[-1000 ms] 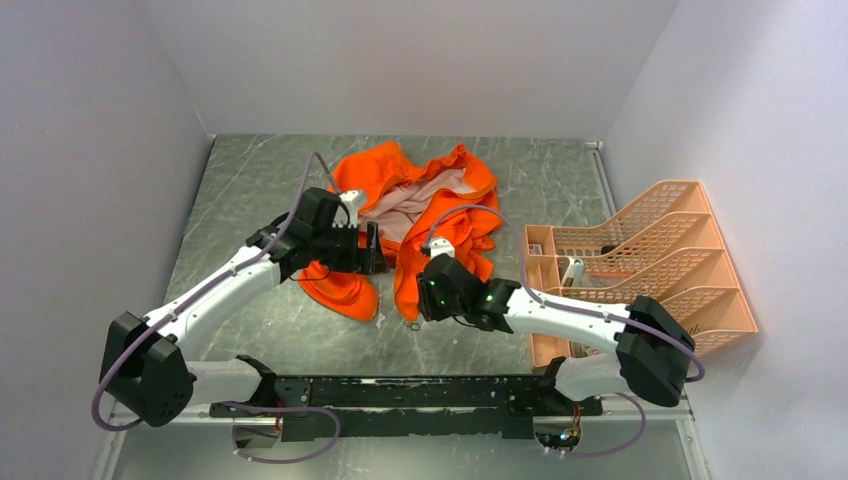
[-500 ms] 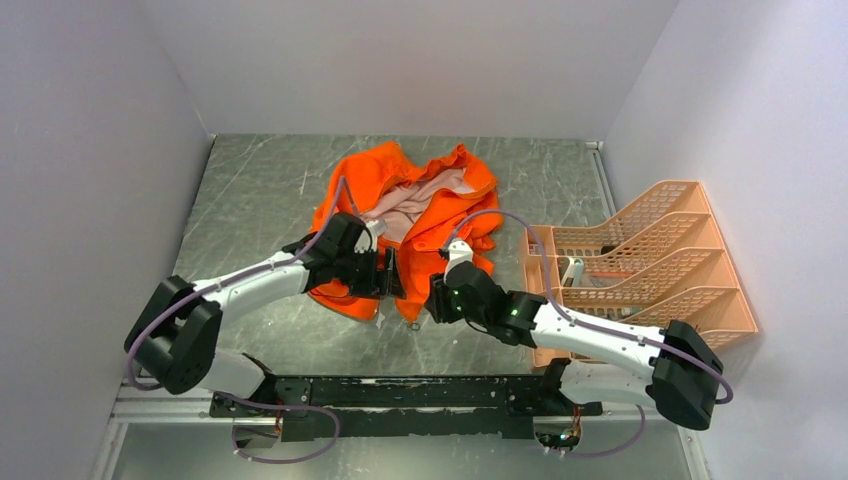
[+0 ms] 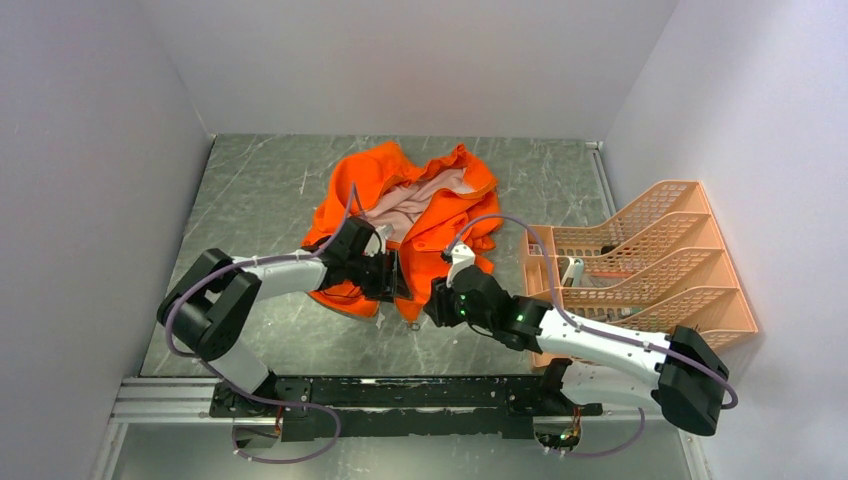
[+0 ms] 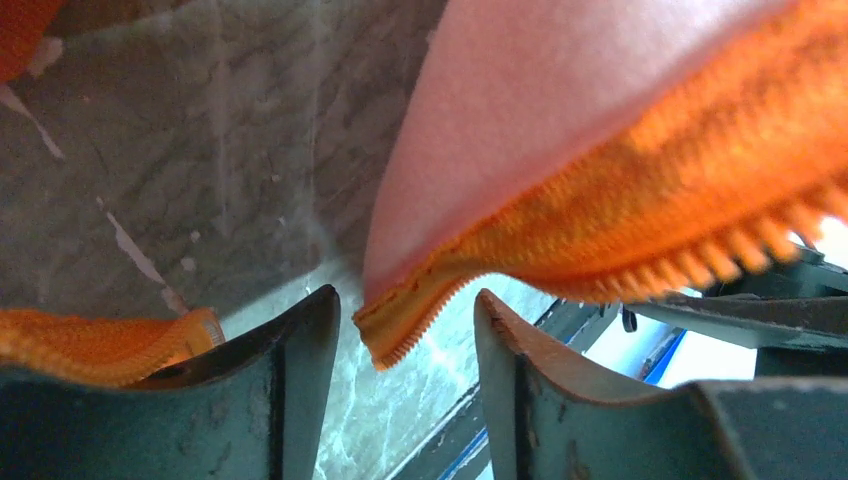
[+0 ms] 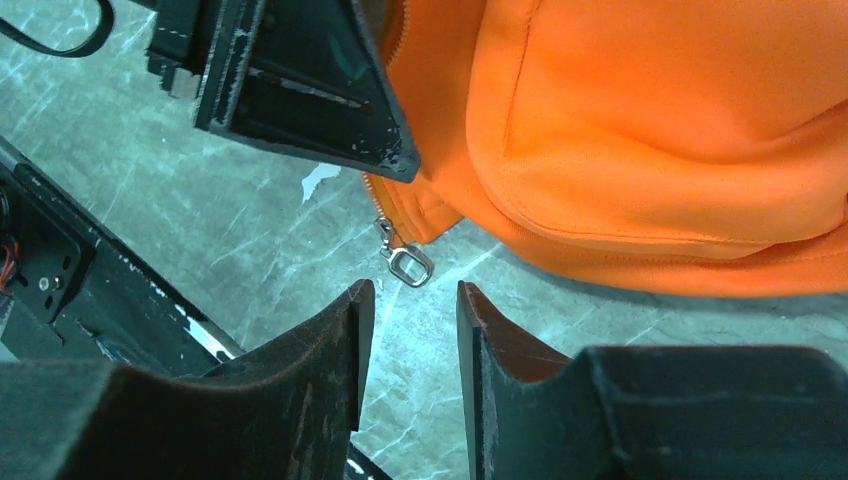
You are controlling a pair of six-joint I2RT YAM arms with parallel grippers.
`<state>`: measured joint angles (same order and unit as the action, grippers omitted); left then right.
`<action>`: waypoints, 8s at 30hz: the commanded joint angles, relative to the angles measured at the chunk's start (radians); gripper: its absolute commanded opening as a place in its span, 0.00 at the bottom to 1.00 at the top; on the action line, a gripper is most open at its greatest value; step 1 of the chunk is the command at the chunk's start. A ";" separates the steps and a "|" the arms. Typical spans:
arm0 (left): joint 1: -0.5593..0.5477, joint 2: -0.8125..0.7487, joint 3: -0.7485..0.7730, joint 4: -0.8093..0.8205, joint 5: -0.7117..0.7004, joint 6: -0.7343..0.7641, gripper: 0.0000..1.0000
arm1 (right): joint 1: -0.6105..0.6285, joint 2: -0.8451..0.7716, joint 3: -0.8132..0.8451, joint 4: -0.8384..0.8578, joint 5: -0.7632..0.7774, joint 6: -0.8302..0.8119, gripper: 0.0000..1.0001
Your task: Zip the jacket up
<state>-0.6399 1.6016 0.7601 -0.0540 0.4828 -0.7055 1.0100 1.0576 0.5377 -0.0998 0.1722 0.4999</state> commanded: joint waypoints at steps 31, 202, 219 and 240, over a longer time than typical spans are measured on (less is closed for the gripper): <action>-0.006 -0.061 0.119 -0.027 0.325 0.142 0.08 | -0.007 -0.052 -0.084 0.200 -0.058 -0.086 0.66; -0.027 0.243 -0.007 0.089 0.289 0.079 0.14 | 0.176 0.464 0.207 -0.218 0.095 0.047 0.70; -0.028 0.235 -0.016 0.093 0.284 0.077 0.15 | 0.245 0.553 0.204 -0.268 0.122 0.053 0.55; -0.030 0.139 -0.014 0.110 0.258 0.061 0.25 | 0.238 0.503 0.179 -0.203 0.084 0.065 0.00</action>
<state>-0.6601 1.8034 0.7448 0.0608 0.7769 -0.6643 1.2446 1.5471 0.7601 -0.2687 0.3294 0.5388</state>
